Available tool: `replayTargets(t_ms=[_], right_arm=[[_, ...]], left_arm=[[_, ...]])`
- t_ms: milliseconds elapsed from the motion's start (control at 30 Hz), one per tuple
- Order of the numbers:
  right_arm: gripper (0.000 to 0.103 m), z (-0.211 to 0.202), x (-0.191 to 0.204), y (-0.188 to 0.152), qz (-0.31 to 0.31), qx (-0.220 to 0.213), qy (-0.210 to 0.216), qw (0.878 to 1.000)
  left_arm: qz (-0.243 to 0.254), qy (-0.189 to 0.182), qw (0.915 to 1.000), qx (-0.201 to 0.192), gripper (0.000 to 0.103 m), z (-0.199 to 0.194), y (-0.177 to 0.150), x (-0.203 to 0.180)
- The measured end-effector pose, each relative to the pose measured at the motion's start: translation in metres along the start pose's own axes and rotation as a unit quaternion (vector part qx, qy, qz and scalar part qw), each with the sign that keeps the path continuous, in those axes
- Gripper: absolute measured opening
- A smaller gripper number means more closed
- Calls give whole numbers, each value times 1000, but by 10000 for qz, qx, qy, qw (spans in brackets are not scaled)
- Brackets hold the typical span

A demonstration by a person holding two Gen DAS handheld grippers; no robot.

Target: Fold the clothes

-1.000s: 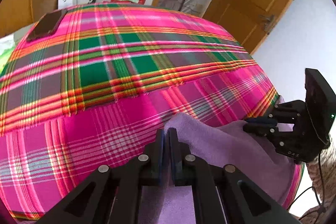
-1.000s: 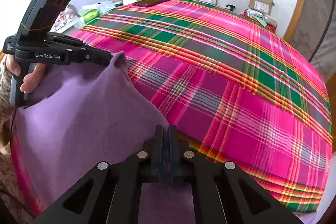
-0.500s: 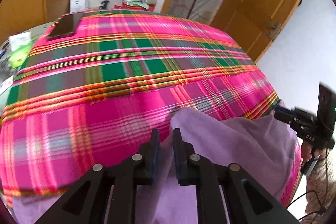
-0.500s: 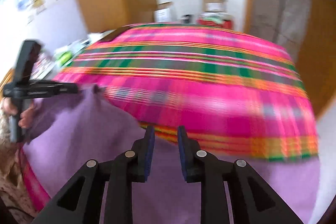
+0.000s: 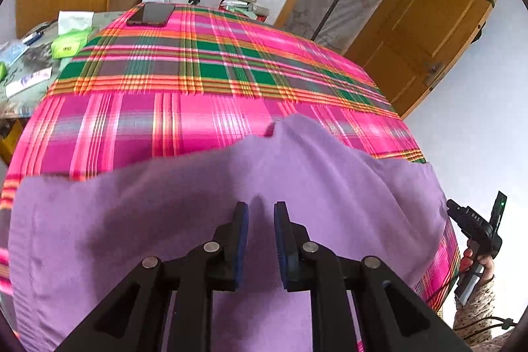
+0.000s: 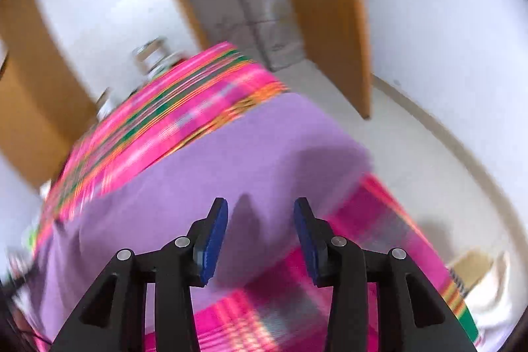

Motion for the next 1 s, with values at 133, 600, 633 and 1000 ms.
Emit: replayTargets(t_ms=[133, 600, 633, 1000], right_arm=[[44, -1, -21, 2, 399, -81, -271, 9988], [42, 22, -20, 25, 1090, 36, -3, 9940], [39, 23, -21, 25, 1144, 26, -27, 9934], [8, 24, -27, 22, 1371, -42, 139, 9905]], left_arm=[[-33, -20, 10000, -2, 16, 0, -8, -4], [-45, 0, 9998, 210, 17, 14, -21, -13], [-63, 12, 9998, 211, 17, 14, -21, -12], [-217, -56, 9996, 153, 17, 16, -21, -8]])
Point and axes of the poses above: each gripper's, at about its wrist camera, not at the fingertips, and z roughly the way its jaws point, x to its left, y to its top, the point moved 2 cm from there along z, roughly the way its jaws point, and after that the axes turned 1 degree about x, right-handed, at the moved point
